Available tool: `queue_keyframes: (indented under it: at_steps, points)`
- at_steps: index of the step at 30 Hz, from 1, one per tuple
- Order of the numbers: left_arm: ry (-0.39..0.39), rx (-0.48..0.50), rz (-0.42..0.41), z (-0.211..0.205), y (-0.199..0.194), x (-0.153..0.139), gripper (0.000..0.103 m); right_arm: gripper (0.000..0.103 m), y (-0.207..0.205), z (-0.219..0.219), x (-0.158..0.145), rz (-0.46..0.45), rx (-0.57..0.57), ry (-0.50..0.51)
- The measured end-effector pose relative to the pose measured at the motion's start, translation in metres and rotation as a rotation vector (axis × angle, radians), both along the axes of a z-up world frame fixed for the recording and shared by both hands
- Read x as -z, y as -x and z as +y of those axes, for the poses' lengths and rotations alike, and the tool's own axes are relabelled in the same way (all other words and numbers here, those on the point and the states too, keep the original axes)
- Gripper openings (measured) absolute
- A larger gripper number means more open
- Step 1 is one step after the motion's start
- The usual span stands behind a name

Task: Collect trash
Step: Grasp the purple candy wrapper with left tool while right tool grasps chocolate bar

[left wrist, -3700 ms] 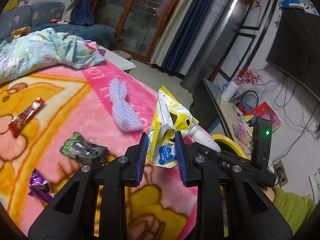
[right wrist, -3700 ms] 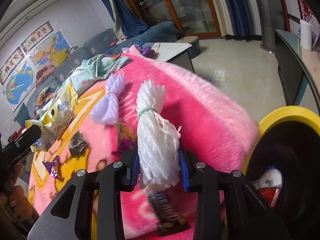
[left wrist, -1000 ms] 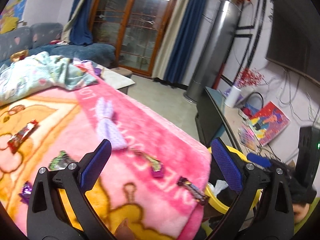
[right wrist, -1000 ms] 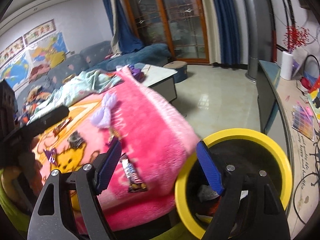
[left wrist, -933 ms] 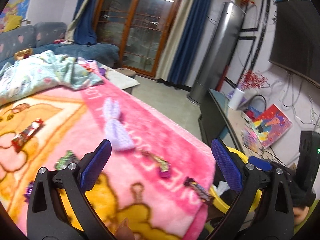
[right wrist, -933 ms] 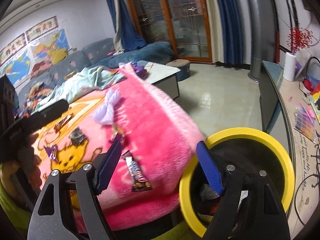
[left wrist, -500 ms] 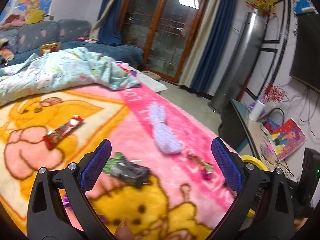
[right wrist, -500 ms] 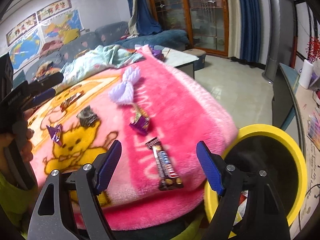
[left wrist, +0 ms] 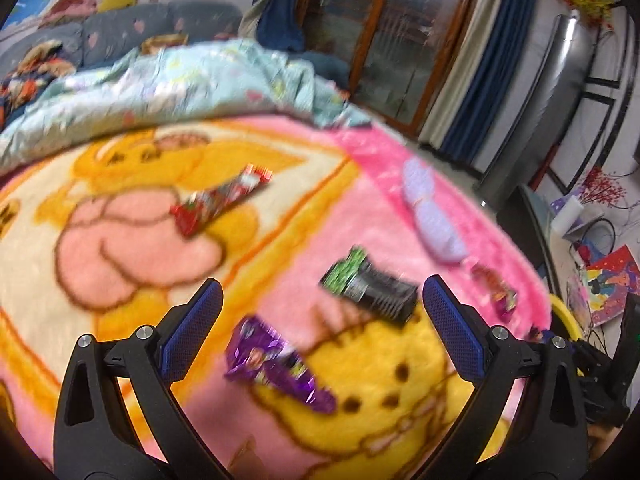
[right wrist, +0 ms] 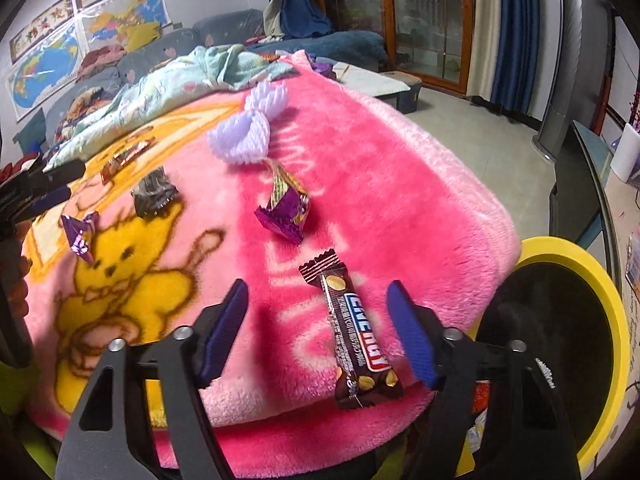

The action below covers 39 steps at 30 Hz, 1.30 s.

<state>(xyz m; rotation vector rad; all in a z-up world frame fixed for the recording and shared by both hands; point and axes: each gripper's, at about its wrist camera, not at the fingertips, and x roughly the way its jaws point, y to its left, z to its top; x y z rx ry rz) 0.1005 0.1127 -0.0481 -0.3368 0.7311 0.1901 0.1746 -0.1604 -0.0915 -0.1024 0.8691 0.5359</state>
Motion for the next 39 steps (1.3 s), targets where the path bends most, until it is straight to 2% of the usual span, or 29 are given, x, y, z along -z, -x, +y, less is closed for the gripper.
queue_keyframes:
  at_steps: [2,4,7,9,10,14,20,28,39]
  points:
    - [0.007,-0.005,0.029,0.003,0.000,0.008,0.092,0.055,-0.001,0.000,0.003,0.002,0.011,-0.002]
    - [0.016,-0.016,0.064,0.005,0.002,0.017,0.092,0.039,-0.002,-0.003,0.003,0.003,0.026,-0.008]
    - [0.035,-0.029,0.101,0.005,0.004,0.029,0.091,0.021,-0.004,-0.008,0.002,0.000,0.048,0.000]
    - [0.043,-0.028,0.119,0.005,0.004,0.033,0.080,0.018,-0.004,-0.011,0.001,-0.001,0.055,-0.002]
    - [0.036,-0.029,0.128,0.004,0.005,0.035,0.069,0.017,-0.004,-0.011,0.001,-0.002,0.056,-0.005]
    - [0.019,-0.021,0.142,0.001,0.005,0.037,0.044,0.016,0.002,-0.007,-0.002,-0.004,0.034,-0.023]
    - [0.013,0.033,0.135,-0.005,0.005,0.035,0.027,0.016,0.021,0.014,-0.009,-0.009,-0.049,-0.047]
    - [0.016,0.151,0.059,-0.031,0.008,0.020,0.024,0.016,0.038,0.030,-0.019,-0.008,-0.122,-0.075]
    - [0.023,0.284,-0.033,-0.076,0.012,-0.008,0.024,0.016,0.034,0.012,-0.035,-0.028,-0.085,-0.112]
